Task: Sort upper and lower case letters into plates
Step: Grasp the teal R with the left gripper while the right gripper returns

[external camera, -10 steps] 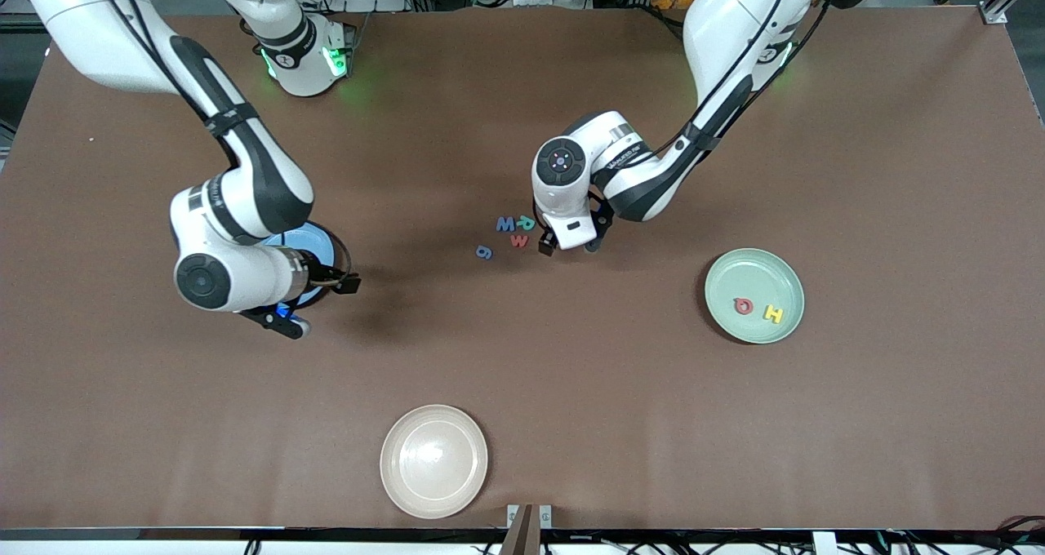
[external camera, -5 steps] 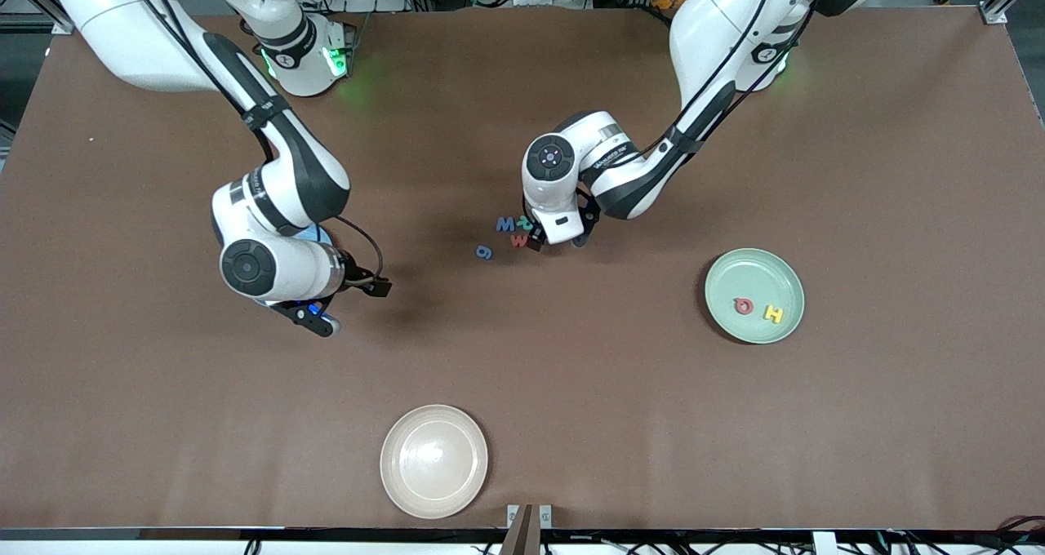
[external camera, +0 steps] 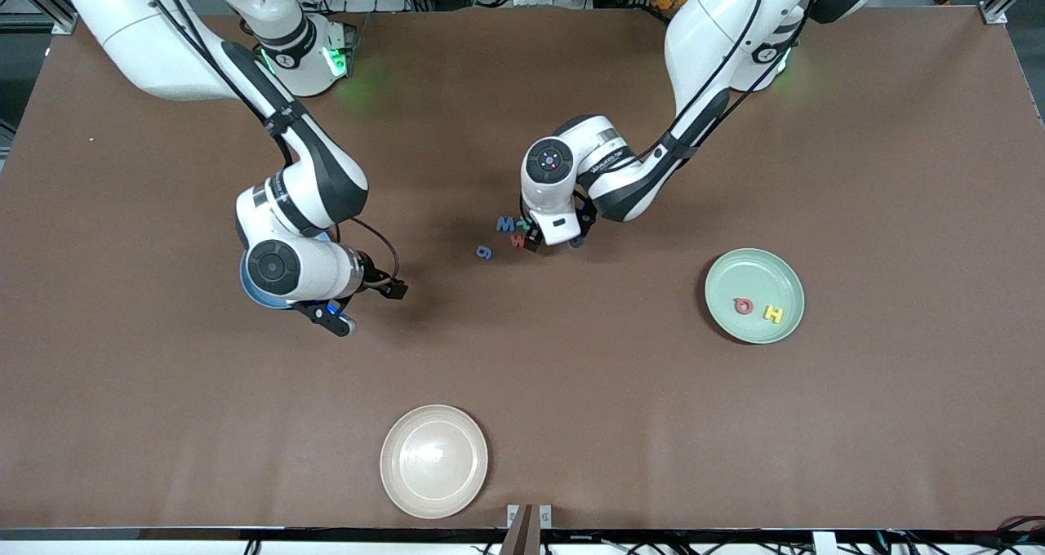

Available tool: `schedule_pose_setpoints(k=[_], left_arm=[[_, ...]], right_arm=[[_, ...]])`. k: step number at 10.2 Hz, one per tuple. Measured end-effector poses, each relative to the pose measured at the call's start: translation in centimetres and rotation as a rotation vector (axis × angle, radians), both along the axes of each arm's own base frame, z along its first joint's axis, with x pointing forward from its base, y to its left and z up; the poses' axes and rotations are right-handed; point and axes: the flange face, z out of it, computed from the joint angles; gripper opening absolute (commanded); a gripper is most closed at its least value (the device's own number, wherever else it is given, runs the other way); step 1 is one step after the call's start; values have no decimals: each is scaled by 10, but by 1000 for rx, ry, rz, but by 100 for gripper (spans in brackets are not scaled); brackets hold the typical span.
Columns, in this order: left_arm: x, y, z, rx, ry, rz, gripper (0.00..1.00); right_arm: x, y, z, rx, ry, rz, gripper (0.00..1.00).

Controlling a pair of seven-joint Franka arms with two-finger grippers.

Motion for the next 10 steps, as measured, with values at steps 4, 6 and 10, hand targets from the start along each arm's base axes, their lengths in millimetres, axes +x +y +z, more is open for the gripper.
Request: schedule_pose_setpoints(k=[4, 6, 10], left_arm=[[-6, -6, -6, -11, 1, -8, 100], [-9, -8, -7, -11, 3, -14, 100], [-15, -12, -9, -10, 5, -25, 100]], right_arm=[[0, 0, 0, 0, 1, -1, 100], [0, 0, 0, 0, 1, -1, 100], [0, 0, -1, 0, 1, -1, 100]])
